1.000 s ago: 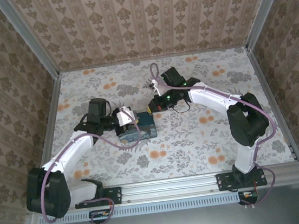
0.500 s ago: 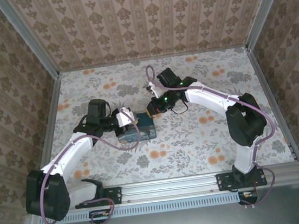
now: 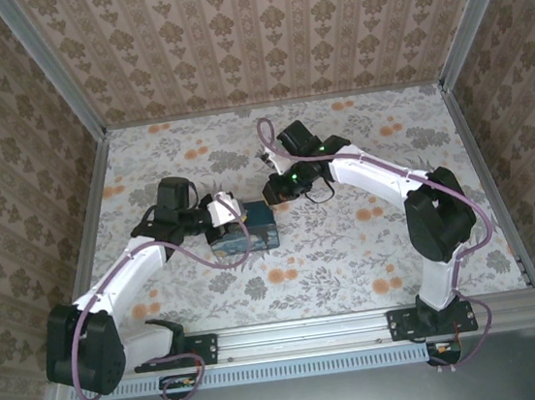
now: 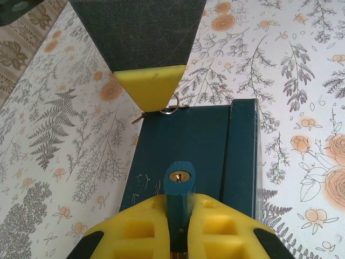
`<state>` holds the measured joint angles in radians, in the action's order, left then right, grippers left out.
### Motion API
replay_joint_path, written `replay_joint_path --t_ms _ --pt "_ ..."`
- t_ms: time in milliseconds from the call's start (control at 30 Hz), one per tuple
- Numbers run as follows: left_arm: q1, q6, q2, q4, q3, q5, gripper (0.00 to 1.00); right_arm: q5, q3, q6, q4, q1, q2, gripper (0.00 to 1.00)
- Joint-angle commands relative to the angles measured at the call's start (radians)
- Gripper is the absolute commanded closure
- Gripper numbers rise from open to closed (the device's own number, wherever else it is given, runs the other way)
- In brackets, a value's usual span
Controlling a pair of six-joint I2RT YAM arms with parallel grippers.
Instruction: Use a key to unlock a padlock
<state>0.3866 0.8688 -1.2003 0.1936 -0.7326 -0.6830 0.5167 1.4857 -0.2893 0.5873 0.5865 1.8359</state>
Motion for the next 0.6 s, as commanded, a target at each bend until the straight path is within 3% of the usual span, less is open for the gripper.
replay_joint_path --t_ms 0,200,467,567 --pt "0.008 0.021 0.028 -0.02 0.002 -0.021 1.0 -0.045 0.033 0.024 0.046 0.015 0.019 0.89" --pt "0.008 0.022 0.03 -0.021 0.004 -0.018 1.0 -0.068 0.025 0.061 0.048 0.017 0.009 0.97" --pt "0.008 0.024 0.026 -0.023 0.006 -0.013 1.0 0.196 -0.086 0.16 -0.092 -0.031 -0.066 1.0" --pt "0.008 0.024 0.023 -0.022 0.005 -0.016 1.0 0.239 -0.086 0.187 -0.092 -0.031 -0.07 1.0"
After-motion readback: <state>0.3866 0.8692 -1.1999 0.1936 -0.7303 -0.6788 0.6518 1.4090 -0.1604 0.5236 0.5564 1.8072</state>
